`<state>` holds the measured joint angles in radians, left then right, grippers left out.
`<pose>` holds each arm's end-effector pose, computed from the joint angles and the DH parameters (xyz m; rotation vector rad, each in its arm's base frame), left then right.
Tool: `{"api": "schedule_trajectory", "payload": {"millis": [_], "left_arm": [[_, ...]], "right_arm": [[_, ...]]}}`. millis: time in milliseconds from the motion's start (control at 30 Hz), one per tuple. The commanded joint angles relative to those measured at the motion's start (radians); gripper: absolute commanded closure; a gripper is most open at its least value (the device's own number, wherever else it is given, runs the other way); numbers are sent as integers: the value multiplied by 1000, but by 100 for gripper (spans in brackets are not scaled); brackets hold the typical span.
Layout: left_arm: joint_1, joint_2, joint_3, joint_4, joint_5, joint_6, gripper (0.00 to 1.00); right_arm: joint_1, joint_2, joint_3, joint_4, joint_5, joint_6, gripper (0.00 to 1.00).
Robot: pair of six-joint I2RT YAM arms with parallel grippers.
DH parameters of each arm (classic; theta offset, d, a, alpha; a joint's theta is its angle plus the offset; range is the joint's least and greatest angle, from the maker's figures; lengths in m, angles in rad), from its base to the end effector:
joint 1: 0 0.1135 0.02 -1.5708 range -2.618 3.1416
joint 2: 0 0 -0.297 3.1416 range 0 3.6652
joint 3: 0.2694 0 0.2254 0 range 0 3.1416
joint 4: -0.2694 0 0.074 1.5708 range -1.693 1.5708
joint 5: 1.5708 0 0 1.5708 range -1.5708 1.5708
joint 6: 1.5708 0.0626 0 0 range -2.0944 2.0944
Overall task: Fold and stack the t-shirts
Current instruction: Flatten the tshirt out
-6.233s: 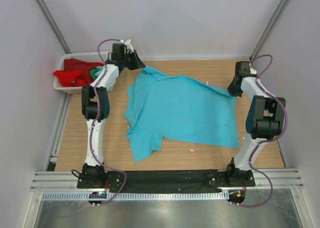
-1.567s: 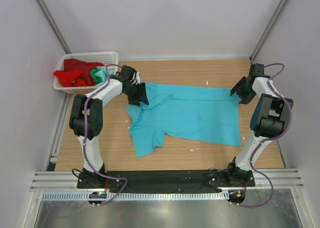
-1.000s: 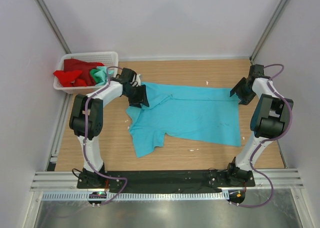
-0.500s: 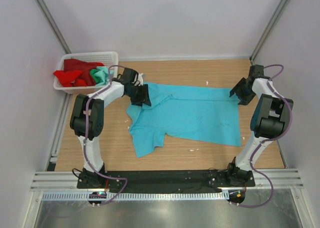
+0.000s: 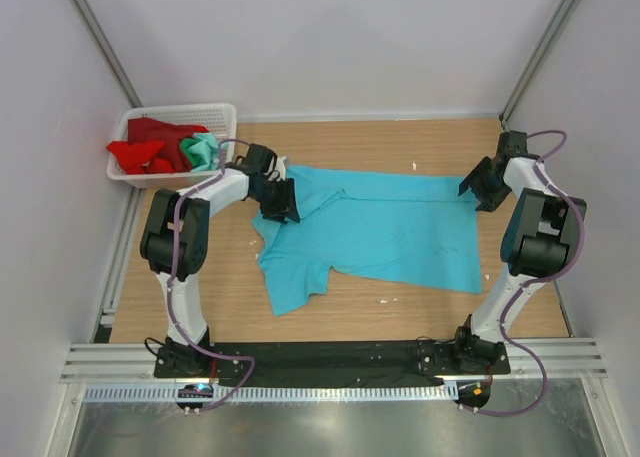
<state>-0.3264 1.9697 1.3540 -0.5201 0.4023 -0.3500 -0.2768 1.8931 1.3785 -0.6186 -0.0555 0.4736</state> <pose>0.3737 -0.1524 0.1913 0.0922 2.7737 -0.7366 0.3767 -0.1034 0.2168 0.9770 2.5261 0.1340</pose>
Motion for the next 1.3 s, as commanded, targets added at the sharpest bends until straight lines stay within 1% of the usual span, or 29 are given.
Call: {"api": "schedule_trajectory", "payload": {"millis": [0,267,367,400,467,500,533,567,600,667,700,767,900,1033,1267], "left_arm": [[-2,-23,23,32,-8,16,54],[-2,-15,42,28,-37,32,54],[-2,-11,48,22,-25,29,57],[-2,-11,48,22,-17,25,63],[-2,-12,46,19,-11,19,70],[-2,-14,46,17,-13,17,79],[-2,-14,51,14,-10,16,84],[-3,-14,54,5,-8,13,94],[-2,-12,60,0,-7,8,100],[-2,-11,83,-18,0,-3,100],[-2,-12,91,-21,4,-10,100],[0,-15,111,-32,4,-15,100],[1,-22,154,-61,13,-17,100],[7,-28,194,-84,44,-26,100],[15,-38,200,-87,72,-40,100]], "right_arm": [[-1,-38,-6,26,-13,-3,36],[-1,-43,-4,23,-12,-7,36],[-1,-38,-7,25,-7,-4,36],[-1,-38,-9,25,-1,-3,36],[-2,-40,-16,26,12,-1,36],[-5,-39,-15,28,14,-1,37],[-10,-37,-13,28,16,3,39],[-13,-37,-12,26,19,10,43],[-16,-35,-9,26,22,16,45],[-24,-32,-1,20,39,45,50],[-27,-29,-4,23,39,57,56],[-44,-28,-15,36,37,98,59],[-74,-12,-42,68,17,132,58],[-94,27,-33,98,23,111,56],[-94,80,10,151,0,99,56]]}}
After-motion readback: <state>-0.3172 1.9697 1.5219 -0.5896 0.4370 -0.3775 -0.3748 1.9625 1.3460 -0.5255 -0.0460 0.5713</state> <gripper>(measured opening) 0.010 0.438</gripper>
